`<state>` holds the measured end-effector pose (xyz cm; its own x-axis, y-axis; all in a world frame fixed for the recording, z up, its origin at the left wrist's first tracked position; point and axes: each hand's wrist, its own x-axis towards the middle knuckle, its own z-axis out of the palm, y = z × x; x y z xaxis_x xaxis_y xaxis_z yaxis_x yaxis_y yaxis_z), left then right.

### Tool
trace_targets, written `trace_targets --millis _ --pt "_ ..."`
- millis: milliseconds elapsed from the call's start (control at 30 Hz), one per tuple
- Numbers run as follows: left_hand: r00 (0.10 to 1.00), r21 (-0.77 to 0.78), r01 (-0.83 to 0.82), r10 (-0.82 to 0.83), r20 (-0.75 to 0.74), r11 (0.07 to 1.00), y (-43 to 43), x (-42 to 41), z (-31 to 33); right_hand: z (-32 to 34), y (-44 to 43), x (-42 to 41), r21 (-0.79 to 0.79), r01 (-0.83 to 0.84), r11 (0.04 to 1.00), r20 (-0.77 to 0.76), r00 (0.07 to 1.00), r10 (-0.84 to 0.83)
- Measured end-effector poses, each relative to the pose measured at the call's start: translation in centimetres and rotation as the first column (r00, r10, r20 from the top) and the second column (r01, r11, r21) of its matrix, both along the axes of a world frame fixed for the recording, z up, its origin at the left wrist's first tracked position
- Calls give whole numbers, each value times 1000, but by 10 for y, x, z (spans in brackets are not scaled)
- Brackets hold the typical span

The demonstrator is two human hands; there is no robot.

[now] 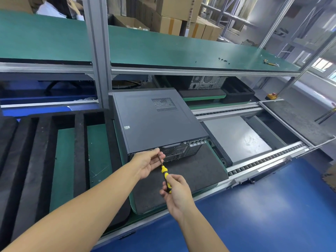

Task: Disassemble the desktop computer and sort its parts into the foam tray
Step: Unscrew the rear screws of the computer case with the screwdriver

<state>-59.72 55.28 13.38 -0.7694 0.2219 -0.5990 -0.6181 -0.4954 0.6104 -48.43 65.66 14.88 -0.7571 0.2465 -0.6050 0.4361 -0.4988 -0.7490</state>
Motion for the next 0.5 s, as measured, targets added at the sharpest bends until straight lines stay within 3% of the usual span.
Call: trace_targets --millis 167,333,400,500 --pt "997 27 -64 63 49 998 5 -3 -3 2 -1 -2 88 -23 996 -11 1000 24" --pt "993 7 -95 94 70 995 9 -4 -1 5 -5 -7 -10 -38 999 35 999 38" --pt "996 -1 -52 52 70 999 9 -3 1 7 -6 -7 -62 -81 995 33 996 83" --pt "995 -59 90 -88 44 994 8 1 0 9 -4 -8 -9 -155 988 -6 988 155"
